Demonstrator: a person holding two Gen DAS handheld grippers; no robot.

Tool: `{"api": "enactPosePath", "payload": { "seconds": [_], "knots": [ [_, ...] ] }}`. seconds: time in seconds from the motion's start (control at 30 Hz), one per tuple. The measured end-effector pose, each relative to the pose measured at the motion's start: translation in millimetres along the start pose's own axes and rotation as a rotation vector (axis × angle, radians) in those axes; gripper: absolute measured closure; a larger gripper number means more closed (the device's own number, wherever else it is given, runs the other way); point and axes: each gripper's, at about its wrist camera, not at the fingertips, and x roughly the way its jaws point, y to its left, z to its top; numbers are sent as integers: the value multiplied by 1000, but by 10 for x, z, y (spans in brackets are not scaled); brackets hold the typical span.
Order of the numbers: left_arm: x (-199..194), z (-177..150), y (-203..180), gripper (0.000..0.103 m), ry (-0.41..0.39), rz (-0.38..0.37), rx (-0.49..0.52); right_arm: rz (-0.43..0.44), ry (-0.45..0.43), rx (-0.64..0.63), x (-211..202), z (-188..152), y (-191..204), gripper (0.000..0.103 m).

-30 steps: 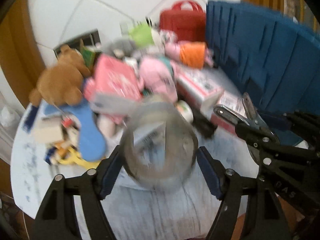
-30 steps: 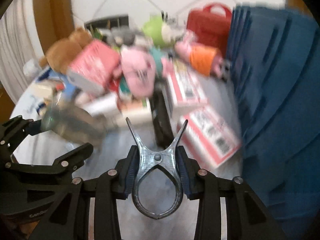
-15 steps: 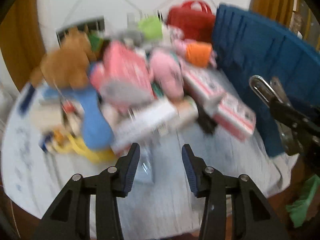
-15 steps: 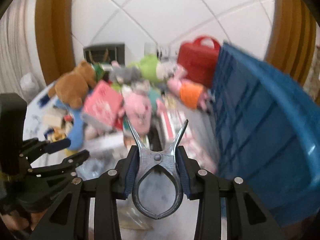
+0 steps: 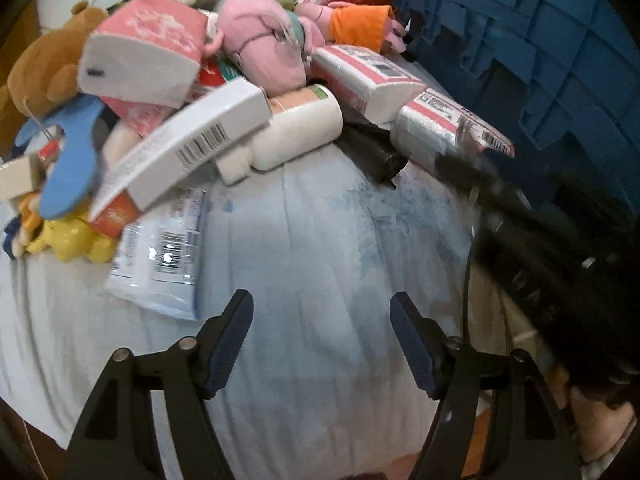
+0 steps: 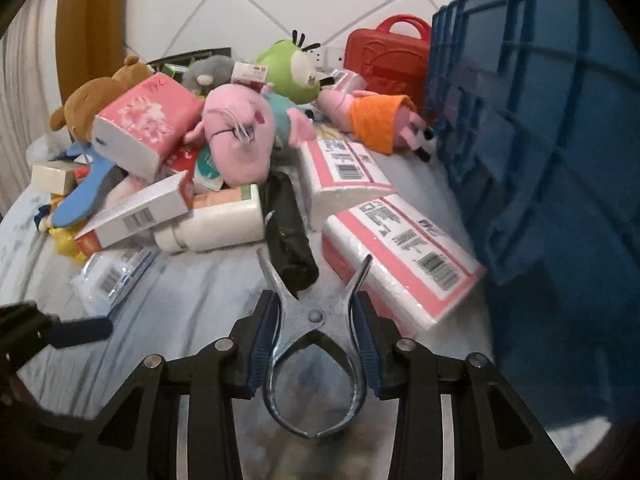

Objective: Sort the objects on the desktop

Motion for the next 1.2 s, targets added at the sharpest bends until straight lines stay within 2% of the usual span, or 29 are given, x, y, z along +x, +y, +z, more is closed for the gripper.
{"api": "enactPosePath", "payload": {
  "seconds": [0.17,0.23,0.27,0.3,0.33,0.4,0.53,0.6,0.67,0.73,0.9,0.93,1.0,1.07,1.13,1.2],
  "knots": [
    [-75,-25,-94,33,-10,13,-24,-3,-43,-37,-16,173,-67,65],
    [-110,-42,-129,33,-15,27,-22,7,-74,-40,-153,191,-96,66],
    [-113,-47,-141,33,-11,36,-23,18,-87,-42,-238,192,-102,78],
    [-121,-52,-142,33,-6,49,-28,26,-96,-50,-306,193,-101,86],
    [-142,-60,-132,33,-7,50,-35,23,-106,-60,-381,189,-99,87],
    [-200,-93,-121,33,-16,50,-38,4,-118,-65,-469,164,-118,87],
    [-179,-121,-96,33,-5,47,-16,-26,-48,-30,-416,-18,-216,87],
    [-231,-164,-72,33,-5,29,-14,-56,-50,2,-466,-150,-290,85],
    [-287,-188,-63,33,-17,25,-3,-87,-64,41,-560,-266,-343,75],
    [-343,-199,-68,33,-21,20,11,-112,-70,71,-683,-365,-373,72],
    [-457,-217,-43,33,-39,26,22,-208,-5,142,-793,-595,-501,71],
    [-467,-217,-33,33,-41,27,19,-206,24,153,-756,-616,-531,71],
    [-517,-225,7,33,-48,37,9,-137,83,159,-628,-618,-521,71],
    [-564,-213,44,33,-67,55,0,-65,67,85,-569,-533,-330,71],
    [-614,-202,82,33,-75,61,-14,52,37,28,-571,-412,-121,73],
    [-647,-198,71,33,-76,56,-14,67,35,29,-593,-348,-60,71]
  ]
}}
